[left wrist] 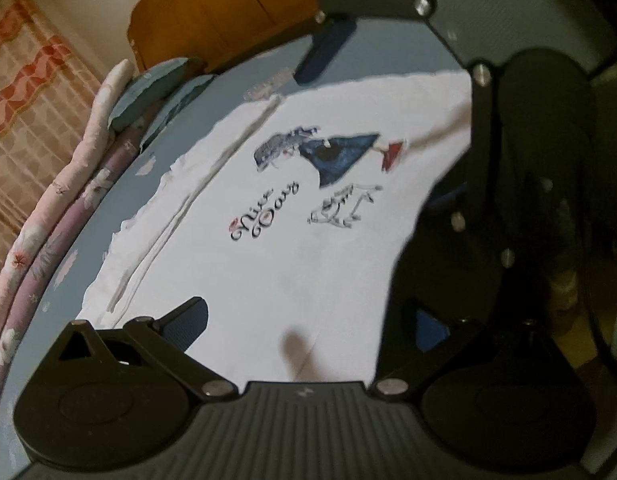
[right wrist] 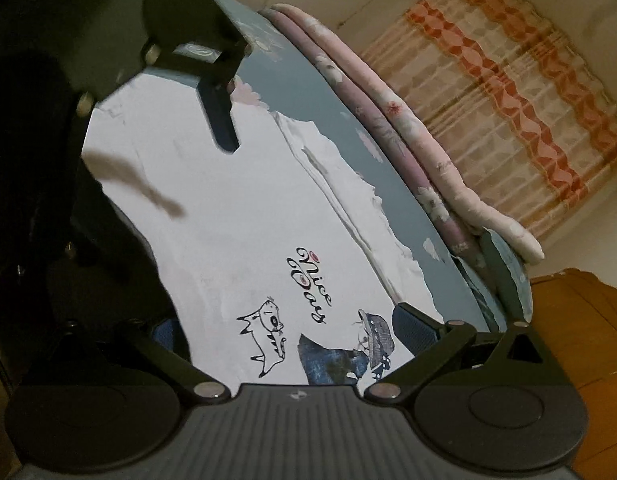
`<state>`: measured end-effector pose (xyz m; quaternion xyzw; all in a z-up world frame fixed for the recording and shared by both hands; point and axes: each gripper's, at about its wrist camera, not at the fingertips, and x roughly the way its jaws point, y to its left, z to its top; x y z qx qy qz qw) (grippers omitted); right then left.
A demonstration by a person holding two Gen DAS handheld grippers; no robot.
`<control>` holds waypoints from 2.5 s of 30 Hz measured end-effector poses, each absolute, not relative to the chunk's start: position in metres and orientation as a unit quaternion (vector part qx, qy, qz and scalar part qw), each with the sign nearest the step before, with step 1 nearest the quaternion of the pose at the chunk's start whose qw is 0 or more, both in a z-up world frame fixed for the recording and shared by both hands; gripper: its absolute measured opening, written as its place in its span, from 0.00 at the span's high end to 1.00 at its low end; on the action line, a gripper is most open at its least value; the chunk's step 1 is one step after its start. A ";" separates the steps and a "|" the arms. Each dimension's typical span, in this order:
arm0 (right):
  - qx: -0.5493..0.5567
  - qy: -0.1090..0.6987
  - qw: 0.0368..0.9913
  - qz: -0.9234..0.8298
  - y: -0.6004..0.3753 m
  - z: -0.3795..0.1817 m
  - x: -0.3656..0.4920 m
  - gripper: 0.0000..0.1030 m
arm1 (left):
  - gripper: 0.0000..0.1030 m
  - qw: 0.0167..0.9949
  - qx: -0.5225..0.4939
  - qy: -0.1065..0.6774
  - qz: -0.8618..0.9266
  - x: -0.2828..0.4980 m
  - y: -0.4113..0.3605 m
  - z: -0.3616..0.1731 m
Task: Fold clothes
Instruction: 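Bring the right gripper toward the left gripper above the shirt, then pinch the shirt edge with the left gripper while the right gripper pinches beside it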
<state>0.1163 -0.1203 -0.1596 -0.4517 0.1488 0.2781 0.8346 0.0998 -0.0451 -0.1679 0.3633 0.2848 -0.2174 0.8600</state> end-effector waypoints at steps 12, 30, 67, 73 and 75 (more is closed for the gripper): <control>-0.471 0.178 0.835 0.221 -0.162 -0.181 0.119 0.00 | 0.01 0.851 0.421 0.286 -0.131 0.084 0.007 -0.166; -0.473 0.219 0.816 0.250 -0.178 -0.173 0.116 0.31 | 0.33 0.783 0.535 0.269 -0.167 0.078 -0.002 -0.176; -0.448 0.228 0.821 0.272 -0.166 -0.116 0.230 0.90 | 0.96 0.804 0.506 0.260 -0.174 0.200 0.008 -0.125; -0.441 0.213 0.836 0.248 -0.162 -0.108 0.277 0.90 | 0.96 0.818 0.492 0.255 -0.158 0.251 0.015 -0.120; -0.436 0.208 0.842 0.240 -0.161 -0.106 0.294 0.90 | 0.96 0.822 0.486 0.255 -0.151 0.265 0.019 -0.120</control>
